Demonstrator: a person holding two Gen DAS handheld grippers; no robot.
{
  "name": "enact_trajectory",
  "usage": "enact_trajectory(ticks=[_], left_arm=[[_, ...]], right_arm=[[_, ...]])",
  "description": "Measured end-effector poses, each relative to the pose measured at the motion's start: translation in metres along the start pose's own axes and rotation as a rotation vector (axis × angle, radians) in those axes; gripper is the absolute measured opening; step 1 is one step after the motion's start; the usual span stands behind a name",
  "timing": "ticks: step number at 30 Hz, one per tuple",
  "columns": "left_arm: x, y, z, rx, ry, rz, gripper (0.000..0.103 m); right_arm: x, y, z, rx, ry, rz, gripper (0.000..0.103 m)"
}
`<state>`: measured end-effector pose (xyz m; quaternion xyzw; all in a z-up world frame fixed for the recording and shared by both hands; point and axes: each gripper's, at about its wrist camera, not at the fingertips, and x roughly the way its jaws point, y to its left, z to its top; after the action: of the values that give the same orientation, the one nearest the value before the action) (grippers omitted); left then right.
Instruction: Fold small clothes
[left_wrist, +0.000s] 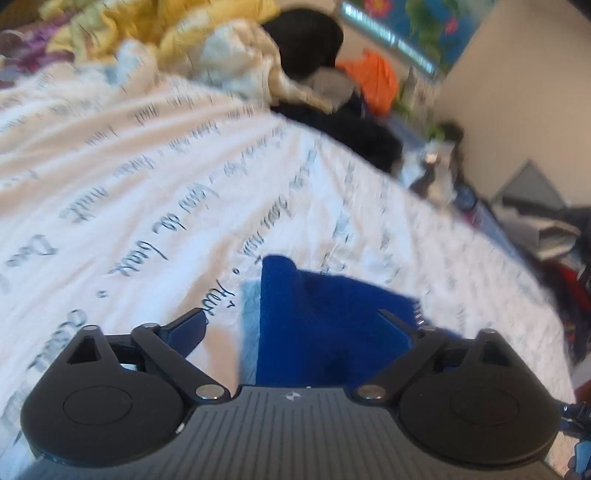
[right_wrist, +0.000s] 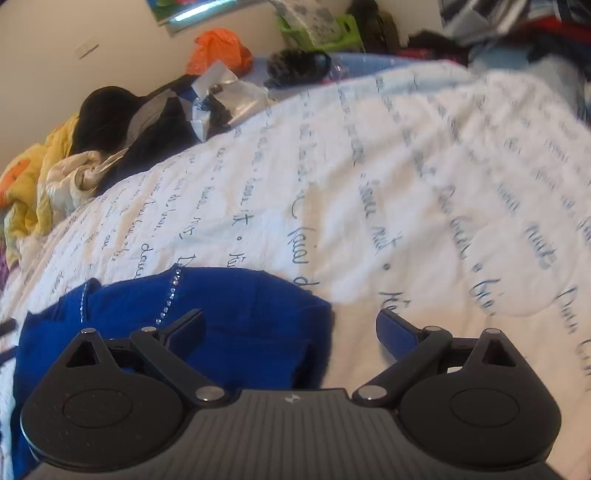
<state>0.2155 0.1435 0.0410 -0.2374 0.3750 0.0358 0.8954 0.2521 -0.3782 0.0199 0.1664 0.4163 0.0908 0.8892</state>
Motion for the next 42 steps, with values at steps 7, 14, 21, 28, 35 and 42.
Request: enact_trajectory(ticks=[7, 14, 21, 28, 35, 42], left_arm=[[-0.008, -0.025, -0.013, 0.29, -0.178, 0.106, 0.008], [0.005, -0.029, -0.034, 0.429, -0.173, 0.208, 0.019], [-0.044, -0.068, -0.039, 0.478, -0.408, 0.106, 0.09], [0.042, -0.097, -0.053, 0.505, -0.125, 0.074, 0.079], [0.046, -0.093, -0.045, 0.502, -0.111, 0.172, 0.096], [-0.069, -0.07, -0.117, 0.477, -0.102, -0.014, 0.099]], right_arm=[[-0.012, 0.021, -0.011, -0.146, -0.124, -0.004, 0.007], [0.005, 0.003, -0.017, -0.05, -0.092, 0.0, 0.016], [-0.036, 0.039, -0.011, -0.063, -0.271, 0.028, 0.05], [0.047, 0.092, -0.041, -0.361, -0.17, -0.126, 0.08], [0.052, 0.098, -0.032, -0.331, -0.138, -0.174, 0.085], [-0.042, 0.11, -0.102, -0.294, -0.147, 0.03, 0.087]])
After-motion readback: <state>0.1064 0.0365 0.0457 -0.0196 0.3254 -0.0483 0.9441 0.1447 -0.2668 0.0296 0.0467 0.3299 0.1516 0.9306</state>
